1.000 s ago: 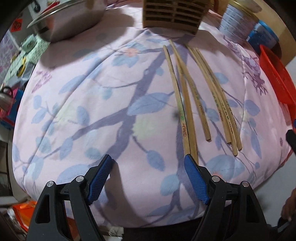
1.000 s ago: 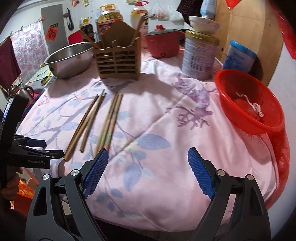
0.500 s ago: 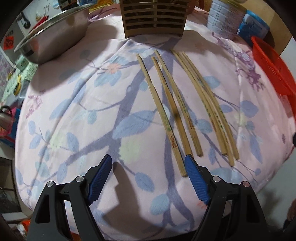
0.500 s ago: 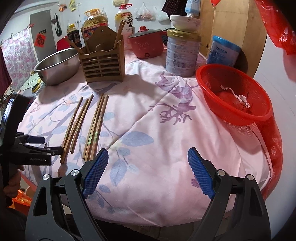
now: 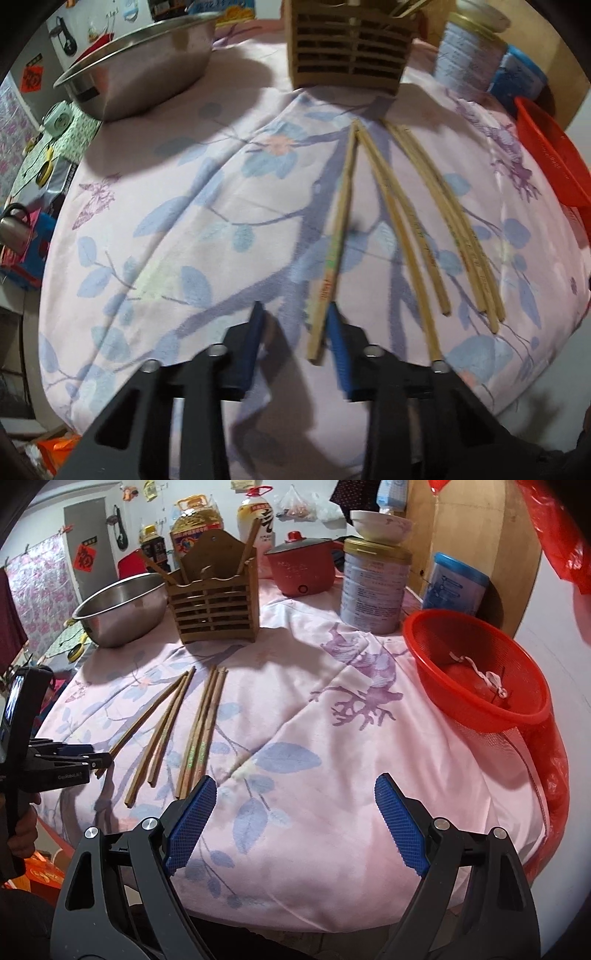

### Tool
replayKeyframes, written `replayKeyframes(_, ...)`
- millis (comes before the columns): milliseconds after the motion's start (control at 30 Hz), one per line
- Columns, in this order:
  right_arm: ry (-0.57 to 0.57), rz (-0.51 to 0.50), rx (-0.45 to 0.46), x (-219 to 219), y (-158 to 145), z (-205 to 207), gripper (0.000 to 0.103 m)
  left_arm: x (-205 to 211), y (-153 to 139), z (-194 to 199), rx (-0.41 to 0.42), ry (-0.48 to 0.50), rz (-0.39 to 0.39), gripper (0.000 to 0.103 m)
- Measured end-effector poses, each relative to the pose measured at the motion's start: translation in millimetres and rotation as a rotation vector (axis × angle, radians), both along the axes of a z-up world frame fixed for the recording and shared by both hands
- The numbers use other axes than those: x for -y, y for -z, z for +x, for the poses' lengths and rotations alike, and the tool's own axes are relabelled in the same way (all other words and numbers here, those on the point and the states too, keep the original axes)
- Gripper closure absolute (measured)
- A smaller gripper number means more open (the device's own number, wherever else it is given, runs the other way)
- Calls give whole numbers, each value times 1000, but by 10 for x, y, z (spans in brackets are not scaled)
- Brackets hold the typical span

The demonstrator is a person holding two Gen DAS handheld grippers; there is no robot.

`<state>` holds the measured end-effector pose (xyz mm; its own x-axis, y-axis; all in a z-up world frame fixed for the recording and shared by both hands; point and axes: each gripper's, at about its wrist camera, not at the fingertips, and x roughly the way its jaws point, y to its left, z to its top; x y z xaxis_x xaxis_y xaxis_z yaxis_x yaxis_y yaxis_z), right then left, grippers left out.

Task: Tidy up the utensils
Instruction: 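Close the left tool on a bamboo chopstick while the right tool grasps another chopstick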

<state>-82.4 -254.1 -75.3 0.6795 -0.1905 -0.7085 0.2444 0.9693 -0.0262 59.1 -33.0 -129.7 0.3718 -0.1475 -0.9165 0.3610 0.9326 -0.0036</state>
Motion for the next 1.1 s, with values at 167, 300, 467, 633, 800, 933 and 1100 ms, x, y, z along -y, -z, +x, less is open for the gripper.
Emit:
replayKeyframes(167, -61, 9, 26, -96, -41, 6, 24, 137, -2, -121, 33, 43, -11, 97)
replayKeyframes(300, -161, 85, 14, -195, 29, 123, 44, -79, -44, -124, 24, -11, -6, 97)
replayKeyframes(467, -245, 151, -67, -308, 305, 357, 71, -384, -66, -173, 11, -72, 18, 97)
replayKeyframes(633, -279, 128, -111, -426, 540, 389, 73, -498, -39, -219, 0, -99, 30, 97)
replayKeyframes(800, -296, 117, -110, -508, 683, 352, 74, -473, -29, -195, 11, -101, 36, 97)
replayKeyframes(933, -291, 141, -75, -500, 704, 345, 81, -468, -19, -186, 21, -102, 33, 97)
replayKeyframes(1100, -300, 179, -67, -500, 692, 376, 96, -468, -20, -190, 22, -93, 35, 97)
